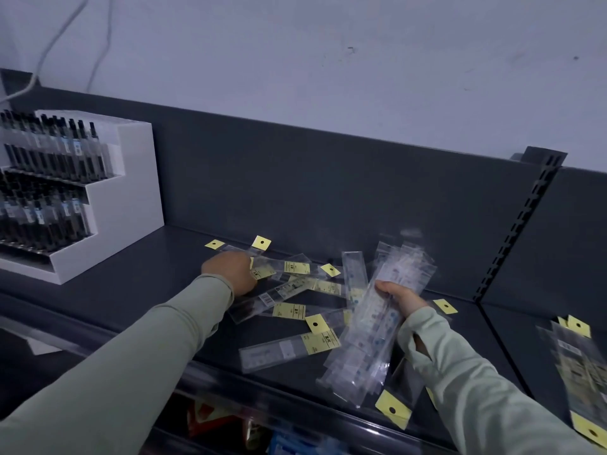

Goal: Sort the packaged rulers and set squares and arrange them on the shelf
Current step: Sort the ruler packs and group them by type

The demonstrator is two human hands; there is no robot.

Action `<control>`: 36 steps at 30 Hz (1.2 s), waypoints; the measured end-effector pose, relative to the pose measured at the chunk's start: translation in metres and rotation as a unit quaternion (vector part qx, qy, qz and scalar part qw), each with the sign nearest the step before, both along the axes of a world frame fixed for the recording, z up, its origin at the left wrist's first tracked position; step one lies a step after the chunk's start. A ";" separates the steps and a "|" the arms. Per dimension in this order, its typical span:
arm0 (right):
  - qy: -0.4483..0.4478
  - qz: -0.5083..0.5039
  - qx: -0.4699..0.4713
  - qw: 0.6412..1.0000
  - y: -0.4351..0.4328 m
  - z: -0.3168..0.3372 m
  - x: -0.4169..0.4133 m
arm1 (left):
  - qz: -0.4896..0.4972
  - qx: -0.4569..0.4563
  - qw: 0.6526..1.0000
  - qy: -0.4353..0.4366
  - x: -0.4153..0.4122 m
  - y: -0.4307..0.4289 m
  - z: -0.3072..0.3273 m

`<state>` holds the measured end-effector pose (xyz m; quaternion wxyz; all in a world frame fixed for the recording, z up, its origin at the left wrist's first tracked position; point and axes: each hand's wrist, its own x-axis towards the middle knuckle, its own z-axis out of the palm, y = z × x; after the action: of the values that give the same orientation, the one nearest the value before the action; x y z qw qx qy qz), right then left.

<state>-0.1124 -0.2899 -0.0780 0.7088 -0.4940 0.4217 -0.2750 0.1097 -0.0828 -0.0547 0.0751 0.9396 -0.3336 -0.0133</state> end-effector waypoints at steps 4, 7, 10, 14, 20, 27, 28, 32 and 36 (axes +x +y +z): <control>0.008 0.032 0.007 0.999 0.006 0.004 0.004 | -0.007 0.017 1.000 0.017 0.018 -0.009 -0.010; 0.003 0.034 0.009 0.999 0.000 0.000 0.009 | -0.009 0.016 0.996 0.090 0.028 -0.018 -0.017; 0.003 0.028 0.003 1.000 -0.004 -0.002 0.014 | -0.036 0.022 0.992 0.118 0.037 -0.022 -0.023; 0.011 0.020 -0.005 1.000 -0.008 -0.005 0.020 | -0.110 -0.079 0.978 0.159 0.037 -0.021 -0.015; 0.004 0.007 -0.004 1.000 -0.009 -0.007 0.027 | -0.115 0.015 0.989 0.089 0.034 -0.024 -0.006; -0.009 0.007 0.014 1.000 -0.009 -0.002 0.026 | -0.090 0.061 0.990 0.093 0.026 -0.043 -0.009; -0.012 0.006 0.014 1.000 -0.010 -0.002 0.024 | -0.095 0.057 0.987 0.117 0.026 -0.044 -0.008; -0.014 -0.011 0.006 1.000 -0.013 0.002 0.018 | -0.107 0.028 0.972 0.206 0.026 -0.043 -0.004; -0.006 -0.021 0.016 1.000 -0.015 0.003 0.010 | -0.120 -0.071 0.976 0.167 0.032 -0.043 0.004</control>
<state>-0.1027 -0.3044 -0.0748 0.7133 -0.4720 0.4319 -0.2861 0.1418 -0.1262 -0.0504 0.1943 0.8695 -0.4267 -0.1552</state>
